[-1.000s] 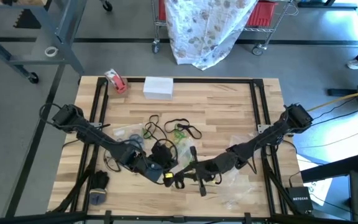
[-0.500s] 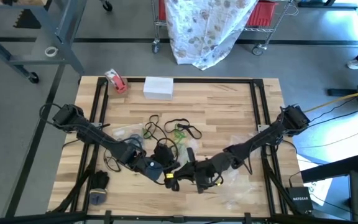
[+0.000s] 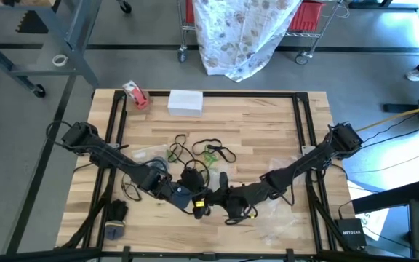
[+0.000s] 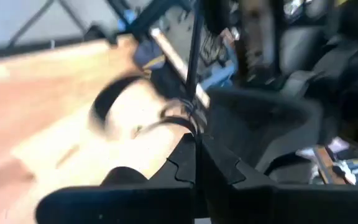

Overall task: Sort rubber bands
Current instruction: Put the black rubber band into the transparent zip bag

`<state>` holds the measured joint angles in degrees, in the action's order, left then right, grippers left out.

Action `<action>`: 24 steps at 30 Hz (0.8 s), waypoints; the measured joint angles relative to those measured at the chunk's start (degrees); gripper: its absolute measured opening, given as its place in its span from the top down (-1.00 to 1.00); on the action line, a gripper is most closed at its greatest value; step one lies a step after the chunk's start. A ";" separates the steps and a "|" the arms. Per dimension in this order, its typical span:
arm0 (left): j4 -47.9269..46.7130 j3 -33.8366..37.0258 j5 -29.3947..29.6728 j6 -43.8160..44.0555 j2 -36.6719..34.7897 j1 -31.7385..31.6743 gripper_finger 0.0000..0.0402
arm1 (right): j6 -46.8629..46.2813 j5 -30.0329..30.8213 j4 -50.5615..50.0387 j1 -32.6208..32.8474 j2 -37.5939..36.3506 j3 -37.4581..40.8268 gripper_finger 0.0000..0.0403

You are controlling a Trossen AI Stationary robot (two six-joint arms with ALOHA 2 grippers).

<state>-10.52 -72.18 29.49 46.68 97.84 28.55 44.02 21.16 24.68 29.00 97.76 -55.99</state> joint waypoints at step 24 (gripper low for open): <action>-3.93 0.13 -0.35 5.35 -0.02 3.10 0.99 | -21.48 11.65 -11.31 -1.03 -0.02 0.04 0.95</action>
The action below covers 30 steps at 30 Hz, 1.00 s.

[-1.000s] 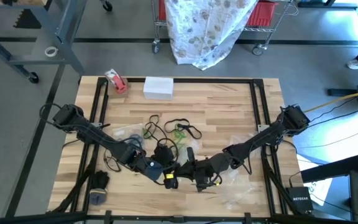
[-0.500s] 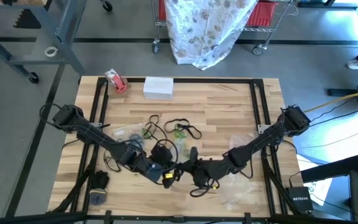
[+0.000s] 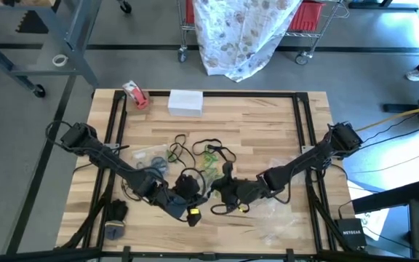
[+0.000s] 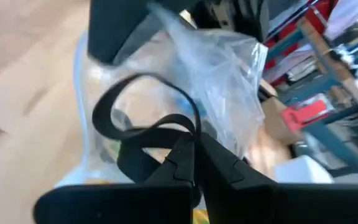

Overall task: Sort rubber bands
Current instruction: Put the black rubber band into the transparent zip bag

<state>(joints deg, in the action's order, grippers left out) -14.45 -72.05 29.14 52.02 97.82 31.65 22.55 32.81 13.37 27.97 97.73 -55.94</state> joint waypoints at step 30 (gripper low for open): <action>-0.14 0.31 5.89 -0.21 0.24 -3.60 0.99 | -56.47 -5.96 0.29 -6.64 0.00 0.00 0.76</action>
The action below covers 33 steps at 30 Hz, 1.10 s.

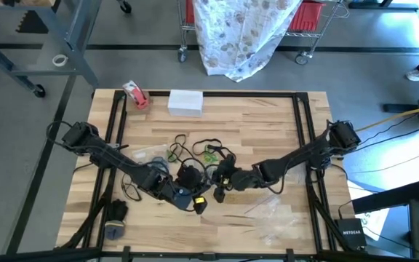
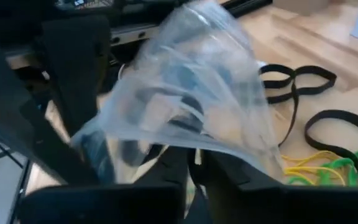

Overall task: Sort rubber bands
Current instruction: Put the black rubber band into the transparent zip bag

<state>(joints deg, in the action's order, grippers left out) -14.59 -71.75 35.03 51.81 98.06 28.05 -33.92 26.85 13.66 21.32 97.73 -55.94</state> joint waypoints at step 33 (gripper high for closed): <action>-25.43 0.02 -19.61 -0.60 -17.16 -0.37 0.99 | 8.56 0.68 -27.00 -1.03 -6.37 1.29 0.11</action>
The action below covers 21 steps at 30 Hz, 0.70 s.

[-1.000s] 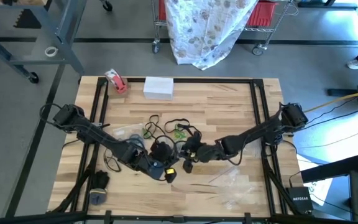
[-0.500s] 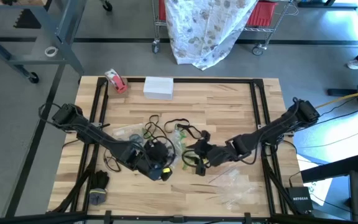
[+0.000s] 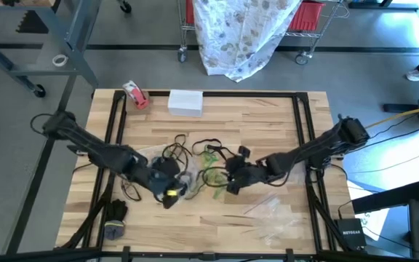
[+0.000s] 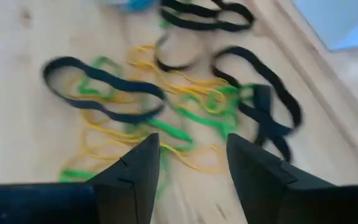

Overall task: Sort rubber bands
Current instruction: Put the black rubber band into the transparent zip bag

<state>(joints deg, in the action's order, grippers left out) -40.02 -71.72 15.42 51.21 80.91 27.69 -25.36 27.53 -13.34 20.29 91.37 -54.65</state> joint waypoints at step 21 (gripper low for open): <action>-7.96 0.00 7.26 -1.97 0.94 -2.39 0.99 | 1.65 -1.11 3.94 -0.06 3.57 0.00 0.11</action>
<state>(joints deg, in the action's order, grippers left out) -47.98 -71.72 22.68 49.24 81.84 25.30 -23.70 26.42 -9.39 20.23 94.94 -54.65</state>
